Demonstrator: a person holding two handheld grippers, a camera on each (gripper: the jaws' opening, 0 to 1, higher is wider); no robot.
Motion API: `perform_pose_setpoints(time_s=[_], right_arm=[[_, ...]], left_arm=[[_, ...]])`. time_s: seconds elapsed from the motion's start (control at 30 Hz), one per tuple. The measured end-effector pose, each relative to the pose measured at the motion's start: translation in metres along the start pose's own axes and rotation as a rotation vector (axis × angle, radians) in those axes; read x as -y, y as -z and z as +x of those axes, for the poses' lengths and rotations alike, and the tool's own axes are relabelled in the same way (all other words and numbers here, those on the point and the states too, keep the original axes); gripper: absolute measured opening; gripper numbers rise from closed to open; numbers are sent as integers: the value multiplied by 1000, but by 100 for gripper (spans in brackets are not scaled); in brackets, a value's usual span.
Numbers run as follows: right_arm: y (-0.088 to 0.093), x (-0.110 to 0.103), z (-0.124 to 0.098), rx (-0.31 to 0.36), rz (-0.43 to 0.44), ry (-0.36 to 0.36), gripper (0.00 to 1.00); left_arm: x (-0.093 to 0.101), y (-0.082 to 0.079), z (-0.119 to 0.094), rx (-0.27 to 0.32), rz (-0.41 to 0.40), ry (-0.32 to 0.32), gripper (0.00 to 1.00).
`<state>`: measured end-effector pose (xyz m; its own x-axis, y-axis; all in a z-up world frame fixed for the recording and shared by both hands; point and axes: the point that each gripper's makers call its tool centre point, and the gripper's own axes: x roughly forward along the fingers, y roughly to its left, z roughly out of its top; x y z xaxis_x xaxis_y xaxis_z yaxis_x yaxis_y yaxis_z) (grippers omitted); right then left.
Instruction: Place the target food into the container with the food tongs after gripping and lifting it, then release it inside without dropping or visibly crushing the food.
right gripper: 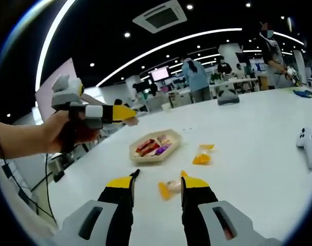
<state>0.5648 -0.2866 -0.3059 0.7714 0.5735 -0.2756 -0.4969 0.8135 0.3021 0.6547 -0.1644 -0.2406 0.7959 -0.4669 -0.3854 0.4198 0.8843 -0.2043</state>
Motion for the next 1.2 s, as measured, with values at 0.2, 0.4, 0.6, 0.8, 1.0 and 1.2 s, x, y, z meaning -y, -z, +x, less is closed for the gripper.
perform_pose_setpoints(time_s=[0.2, 0.4, 0.6, 0.8, 1.0, 1.2], right_arm=[[-7, 3, -1, 22, 15, 10, 36], [6, -4, -5, 0, -6, -3, 37], [7, 14, -5, 3, 14, 27, 38], [11, 16, -8, 8, 53, 34, 39], [12, 17, -10, 10, 56, 30, 40], [12, 17, -19, 24, 29, 31, 39]], left_arm=[[-9, -3, -5, 24, -23, -25, 25], [-4, -7, -3, 45, -13, -14, 26], [22, -5, 2, 34, 23, 41, 26], [32, 7, 4, 17, 53, 60, 26], [37, 12, 3, 17, 33, 73, 27], [58, 10, 3, 52, 37, 137, 27]])
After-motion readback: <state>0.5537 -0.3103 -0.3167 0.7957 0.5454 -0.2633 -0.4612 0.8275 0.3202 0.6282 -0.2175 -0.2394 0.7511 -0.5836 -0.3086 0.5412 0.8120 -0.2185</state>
